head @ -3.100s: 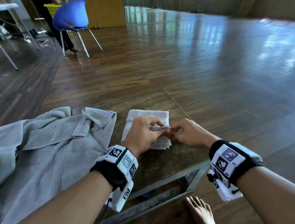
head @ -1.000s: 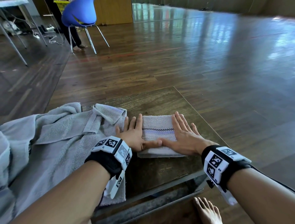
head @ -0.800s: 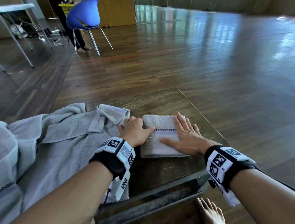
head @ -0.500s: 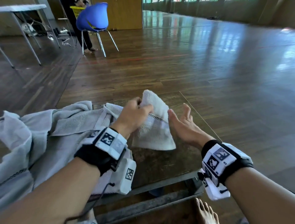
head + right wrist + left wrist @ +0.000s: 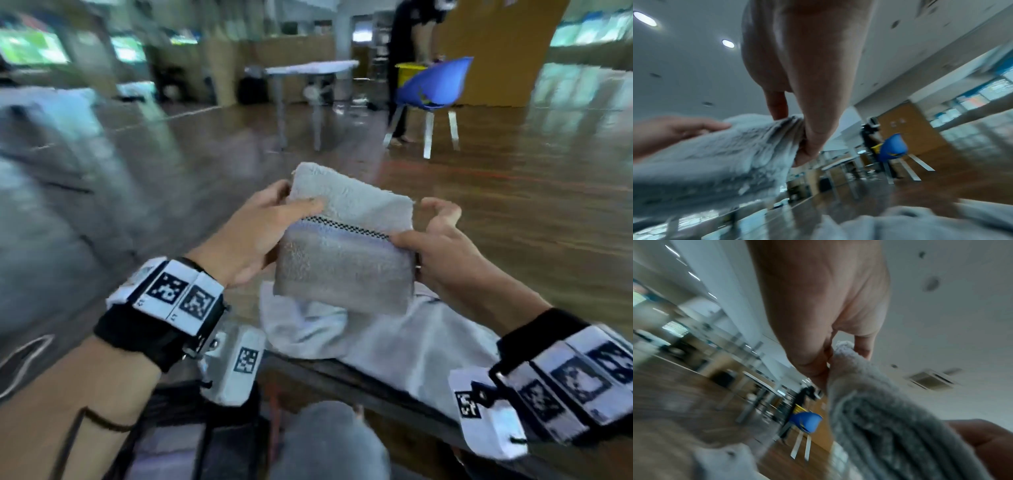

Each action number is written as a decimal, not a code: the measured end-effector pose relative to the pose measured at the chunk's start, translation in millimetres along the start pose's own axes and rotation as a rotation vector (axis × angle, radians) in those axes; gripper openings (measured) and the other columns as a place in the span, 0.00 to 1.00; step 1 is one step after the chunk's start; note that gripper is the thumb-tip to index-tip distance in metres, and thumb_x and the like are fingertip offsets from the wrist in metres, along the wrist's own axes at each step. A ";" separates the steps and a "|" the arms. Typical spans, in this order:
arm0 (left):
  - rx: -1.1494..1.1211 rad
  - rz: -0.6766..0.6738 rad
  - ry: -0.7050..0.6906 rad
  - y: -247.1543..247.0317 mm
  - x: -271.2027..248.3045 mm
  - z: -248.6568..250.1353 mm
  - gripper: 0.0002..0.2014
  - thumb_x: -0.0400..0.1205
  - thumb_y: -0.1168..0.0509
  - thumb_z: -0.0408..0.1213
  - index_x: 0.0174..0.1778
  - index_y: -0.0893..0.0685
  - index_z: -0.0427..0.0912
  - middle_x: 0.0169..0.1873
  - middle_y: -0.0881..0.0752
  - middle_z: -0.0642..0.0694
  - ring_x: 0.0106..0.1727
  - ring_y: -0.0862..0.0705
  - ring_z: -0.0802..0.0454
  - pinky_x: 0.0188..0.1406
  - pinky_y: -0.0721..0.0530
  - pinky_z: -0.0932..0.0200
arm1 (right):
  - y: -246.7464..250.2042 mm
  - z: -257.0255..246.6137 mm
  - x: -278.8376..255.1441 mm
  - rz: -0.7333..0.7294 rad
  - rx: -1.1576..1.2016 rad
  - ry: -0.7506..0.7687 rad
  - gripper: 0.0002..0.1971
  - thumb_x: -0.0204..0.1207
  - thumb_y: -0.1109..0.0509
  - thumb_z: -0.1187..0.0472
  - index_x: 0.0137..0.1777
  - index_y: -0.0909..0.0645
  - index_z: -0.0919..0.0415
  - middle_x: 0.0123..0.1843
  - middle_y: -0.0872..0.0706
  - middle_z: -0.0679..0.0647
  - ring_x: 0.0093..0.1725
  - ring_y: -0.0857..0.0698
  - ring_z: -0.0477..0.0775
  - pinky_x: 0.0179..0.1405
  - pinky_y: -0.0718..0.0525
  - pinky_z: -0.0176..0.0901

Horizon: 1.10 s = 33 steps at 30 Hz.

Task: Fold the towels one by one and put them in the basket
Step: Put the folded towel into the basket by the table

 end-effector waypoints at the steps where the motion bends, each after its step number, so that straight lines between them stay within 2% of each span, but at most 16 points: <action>1: -0.016 0.068 -0.007 32.7 -15.4 -2.6 0.13 0.84 0.30 0.39 0.64 0.15 0.46 0.57 0.09 0.45 0.57 0.09 0.43 0.50 0.10 0.49 | -30.5 -11.1 5.5 -0.091 -0.003 0.006 0.34 0.65 0.28 0.60 0.68 0.41 0.46 0.57 0.18 0.59 0.40 0.13 0.51 0.32 0.15 0.46; 4: -0.065 0.281 -0.011 125.1 -65.6 -19.4 0.17 0.81 0.28 0.44 0.66 0.16 0.47 0.63 0.11 0.42 0.65 0.15 0.34 0.62 0.17 0.35 | -127.2 -29.1 14.9 -0.310 -0.145 0.059 0.35 0.64 0.26 0.58 0.68 0.41 0.47 0.52 0.21 0.57 0.43 0.17 0.53 0.33 0.19 0.46; 6: -0.090 0.391 -0.001 175.8 -99.6 -40.0 0.20 0.79 0.26 0.45 0.67 0.17 0.46 0.64 0.12 0.41 0.64 0.13 0.36 0.65 0.20 0.33 | -190.5 -22.4 11.0 -0.419 -0.267 0.098 0.34 0.73 0.24 0.59 0.70 0.43 0.48 0.48 0.21 0.55 0.40 0.18 0.50 0.34 0.20 0.43; 8: -0.096 0.492 0.036 217.4 -127.4 -68.3 0.19 0.79 0.26 0.43 0.63 0.17 0.40 0.58 0.10 0.41 0.54 0.10 0.44 0.56 0.14 0.42 | -243.8 1.6 2.4 -0.493 -0.320 0.076 0.30 0.79 0.26 0.61 0.68 0.45 0.48 0.48 0.21 0.54 0.40 0.18 0.49 0.32 0.20 0.40; 10: -0.038 0.569 0.140 251.8 -148.5 -104.4 0.15 0.77 0.24 0.41 0.55 0.16 0.38 0.48 0.08 0.42 0.42 0.10 0.51 0.40 0.11 0.54 | -286.9 35.9 -9.6 -0.532 -0.355 0.015 0.29 0.81 0.27 0.61 0.65 0.47 0.47 0.48 0.21 0.53 0.40 0.19 0.46 0.26 0.21 0.29; 12: 0.018 0.579 0.301 277.5 -160.8 -152.1 0.16 0.72 0.23 0.40 0.52 0.16 0.40 0.46 0.08 0.41 0.42 0.11 0.48 0.40 0.13 0.53 | -318.3 77.6 -21.4 -0.553 -0.396 -0.030 0.27 0.81 0.28 0.61 0.64 0.46 0.50 0.48 0.22 0.48 0.40 0.21 0.41 0.22 0.25 0.22; 13: 0.074 0.565 0.389 286.1 -164.3 -177.9 0.16 0.69 0.24 0.41 0.50 0.16 0.39 0.43 0.08 0.42 0.42 0.12 0.46 0.40 0.15 0.52 | -330.0 101.1 -28.3 -0.564 -0.409 -0.066 0.26 0.82 0.28 0.62 0.65 0.45 0.53 0.48 0.23 0.47 0.41 0.22 0.40 0.25 0.24 0.25; 15: 0.215 0.528 0.539 292.8 -167.9 -228.6 0.17 0.66 0.27 0.40 0.48 0.18 0.38 0.36 0.11 0.45 0.37 0.16 0.47 0.31 0.20 0.58 | -345.6 152.6 -43.2 -0.579 -0.434 -0.160 0.25 0.82 0.29 0.64 0.68 0.43 0.57 0.52 0.25 0.45 0.45 0.21 0.41 0.36 0.21 0.33; 17: 0.297 0.502 0.640 287.6 -167.4 -276.1 0.22 0.71 0.25 0.35 0.57 0.27 0.39 0.40 0.15 0.45 0.36 0.18 0.51 0.26 0.22 0.61 | -350.3 204.1 -61.9 -0.573 -0.461 -0.287 0.23 0.83 0.31 0.66 0.67 0.42 0.57 0.55 0.23 0.46 0.49 0.20 0.43 0.41 0.21 0.37; 19: 0.382 0.442 0.686 275.7 -162.8 -315.3 0.22 0.76 0.27 0.32 0.59 0.33 0.43 0.39 0.18 0.45 0.33 0.18 0.52 0.23 0.21 0.64 | -348.0 248.0 -79.6 -0.545 -0.493 -0.421 0.21 0.82 0.33 0.67 0.64 0.42 0.55 0.53 0.22 0.49 0.50 0.19 0.49 0.44 0.21 0.42; 20: 0.422 0.390 0.715 269.5 -157.4 -334.7 0.19 0.78 0.29 0.33 0.59 0.31 0.43 0.38 0.17 0.44 0.33 0.16 0.50 0.26 0.19 0.62 | -346.3 268.9 -85.6 -0.534 -0.501 -0.480 0.21 0.82 0.34 0.67 0.65 0.43 0.56 0.52 0.21 0.51 0.50 0.18 0.52 0.45 0.21 0.44; 23: 0.543 0.203 0.791 247.8 -133.3 -380.9 0.07 0.79 0.32 0.35 0.49 0.14 0.36 0.46 0.11 0.39 0.50 0.12 0.43 0.54 0.14 0.50 | -339.4 313.6 -85.5 -0.550 -0.525 -0.619 0.27 0.82 0.36 0.69 0.75 0.46 0.59 0.57 0.24 0.59 0.49 0.22 0.55 0.39 0.25 0.40; 26: 0.647 0.062 0.851 227.8 -115.1 -409.0 0.07 0.82 0.34 0.39 0.46 0.11 0.43 0.46 0.12 0.43 0.46 0.14 0.48 0.51 0.19 0.56 | -334.0 340.7 -75.4 -0.570 -0.582 -0.728 0.39 0.84 0.36 0.64 0.87 0.56 0.64 0.71 0.26 0.63 0.64 0.24 0.57 0.57 0.27 0.43; 28: 0.685 0.045 0.863 219.4 -106.8 -425.6 0.10 0.83 0.36 0.38 0.49 0.09 0.40 0.51 0.10 0.40 0.55 0.13 0.43 0.55 0.19 0.56 | -334.2 351.4 -69.2 -0.548 -0.568 -0.803 0.43 0.85 0.37 0.59 0.89 0.63 0.62 0.83 0.33 0.62 0.78 0.28 0.61 0.69 0.30 0.44; 29: 0.677 0.033 0.877 216.5 -102.9 -433.4 0.11 0.83 0.36 0.38 0.51 0.10 0.37 0.53 0.10 0.38 0.58 0.13 0.41 0.57 0.19 0.55 | -335.4 356.4 -67.1 -0.535 -0.553 -0.831 0.43 0.85 0.37 0.58 0.90 0.62 0.61 0.85 0.35 0.61 0.81 0.30 0.61 0.72 0.30 0.45; 33: 0.661 -0.036 0.938 210.3 -87.8 -463.8 0.13 0.83 0.36 0.37 0.59 0.11 0.36 0.60 0.11 0.39 0.64 0.15 0.42 0.63 0.19 0.56 | -342.3 375.4 -56.0 -0.502 -0.626 -0.836 0.35 0.85 0.36 0.58 0.87 0.47 0.62 0.80 0.30 0.66 0.73 0.23 0.64 0.61 0.25 0.43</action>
Point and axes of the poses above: each hand's wrist, its own x-axis towards the middle knuckle, its own y-axis out of the back of the hand, z = x × y, the point moved 1 cm from there along x, towards the middle knuckle
